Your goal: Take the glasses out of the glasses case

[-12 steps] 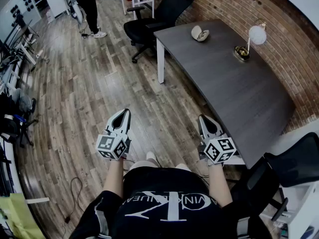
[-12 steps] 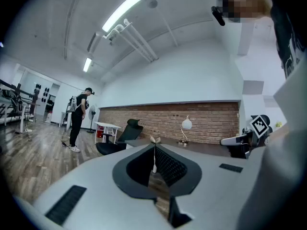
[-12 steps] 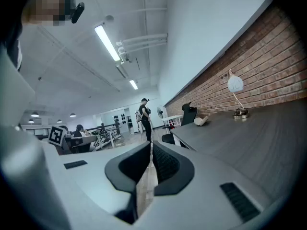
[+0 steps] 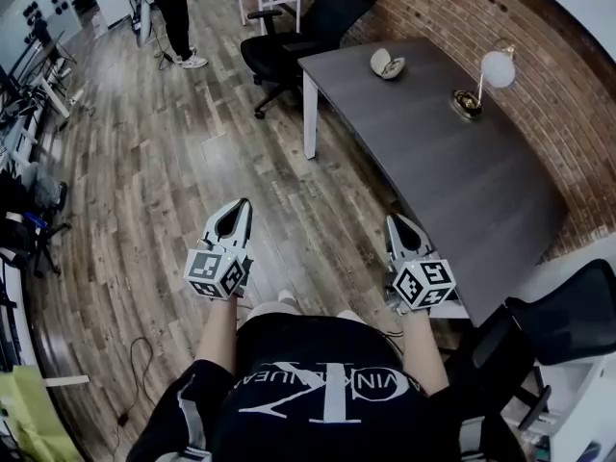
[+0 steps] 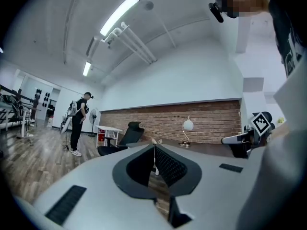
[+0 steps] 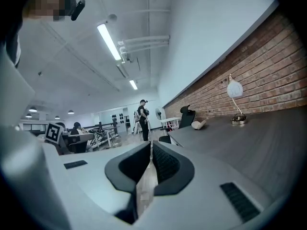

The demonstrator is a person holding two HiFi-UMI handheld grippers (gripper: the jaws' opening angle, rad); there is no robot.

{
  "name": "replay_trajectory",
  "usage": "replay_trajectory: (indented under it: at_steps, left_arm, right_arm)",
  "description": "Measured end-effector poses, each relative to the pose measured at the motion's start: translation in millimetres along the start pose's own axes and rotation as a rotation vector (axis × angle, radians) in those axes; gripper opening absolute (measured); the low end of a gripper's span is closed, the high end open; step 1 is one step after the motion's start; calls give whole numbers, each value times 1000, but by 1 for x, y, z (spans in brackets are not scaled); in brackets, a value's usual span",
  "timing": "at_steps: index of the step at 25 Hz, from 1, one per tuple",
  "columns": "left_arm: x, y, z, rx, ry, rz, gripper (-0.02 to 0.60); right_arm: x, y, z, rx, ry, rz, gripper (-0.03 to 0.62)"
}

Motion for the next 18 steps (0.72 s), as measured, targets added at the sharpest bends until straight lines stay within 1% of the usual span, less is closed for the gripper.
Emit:
replay_trajectory:
  at_steps: [8,12,15,18]
  left_arm:
    - [-5,7,-5,-2,-4,7,20]
    - [-15,13,-9,-8,-8,24,21]
    - [-28,27,-11,-17,-12,54,20]
    - [-29,49,-7,-30,-12,61,20]
  right_arm:
    - [1,-1,-7,-13,-1,-15,35]
    - [-3,-1,-13,-14,2,-12,37]
    - [-13,4,-26,-38,17,11,37]
    - [-18,16,-43,-56,47,23,37]
Point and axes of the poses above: the fingertips, and each gripper's own axes: y forward along the fingers, z to its left, x out of its top, the point moved 1 cm from there along -y, backward along the fingers, and after that the axes turned 13 degrees about x, right-handed, at the moved point
